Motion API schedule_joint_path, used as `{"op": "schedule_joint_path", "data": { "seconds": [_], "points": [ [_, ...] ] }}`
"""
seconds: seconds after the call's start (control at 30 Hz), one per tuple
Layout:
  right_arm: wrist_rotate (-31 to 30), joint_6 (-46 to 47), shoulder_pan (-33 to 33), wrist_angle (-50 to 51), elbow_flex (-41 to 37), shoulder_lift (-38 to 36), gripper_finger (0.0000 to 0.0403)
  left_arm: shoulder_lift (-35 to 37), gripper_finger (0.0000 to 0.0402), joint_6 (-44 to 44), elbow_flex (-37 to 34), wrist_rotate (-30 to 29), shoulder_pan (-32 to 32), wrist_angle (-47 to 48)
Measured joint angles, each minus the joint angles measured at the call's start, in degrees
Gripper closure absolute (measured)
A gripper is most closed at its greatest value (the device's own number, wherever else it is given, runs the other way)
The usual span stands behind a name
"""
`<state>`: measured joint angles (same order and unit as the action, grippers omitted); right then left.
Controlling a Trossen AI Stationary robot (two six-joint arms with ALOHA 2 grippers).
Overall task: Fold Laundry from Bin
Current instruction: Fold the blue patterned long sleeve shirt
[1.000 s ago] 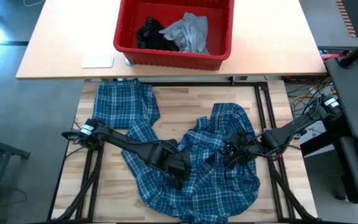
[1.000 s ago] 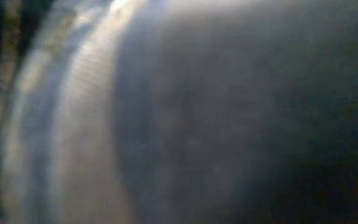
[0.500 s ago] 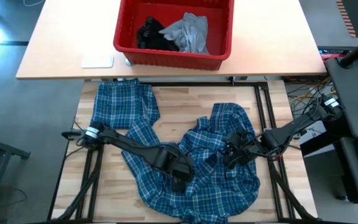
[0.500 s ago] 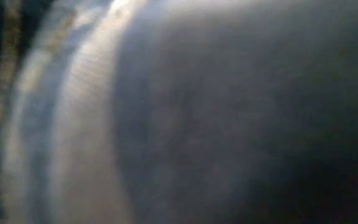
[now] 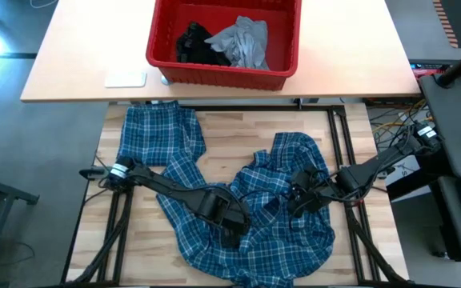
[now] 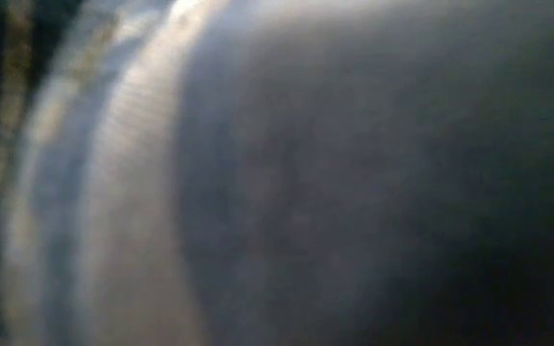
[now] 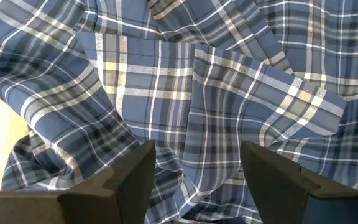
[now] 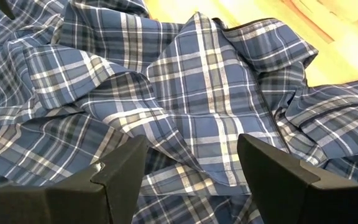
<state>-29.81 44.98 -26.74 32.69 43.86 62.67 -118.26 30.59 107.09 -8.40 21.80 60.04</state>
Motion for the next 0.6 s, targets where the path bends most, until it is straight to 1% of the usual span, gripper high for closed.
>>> {"op": "schedule_joint_path", "data": {
  "seconds": [0.17, 0.33, 0.43, 0.6],
  "points": [
    [0.24, -0.03, -0.02, 0.0, 0.0, 0.0, 0.0156, 0.0, 0.0183, 0.43, -0.4, -1.05, 0.0, -0.52],
    [0.27, -0.03, -0.63, 0.0, -0.02, -0.02, 0.0156, 1.12, 0.0183, 2.35, -5.34, -1.6, 0.0, -0.74],
    [0.27, 0.3, -1.42, 0.0, -0.02, -0.04, 0.0156, 1.46, 0.0183, 1.35, -7.47, -1.41, 0.44, -0.71],
    [0.27, 1.09, -2.29, 0.0, -0.02, -0.04, 0.0156, 0.96, 0.0183, -0.79, -7.78, 0.32, 1.59, -1.98]
  ]
}}
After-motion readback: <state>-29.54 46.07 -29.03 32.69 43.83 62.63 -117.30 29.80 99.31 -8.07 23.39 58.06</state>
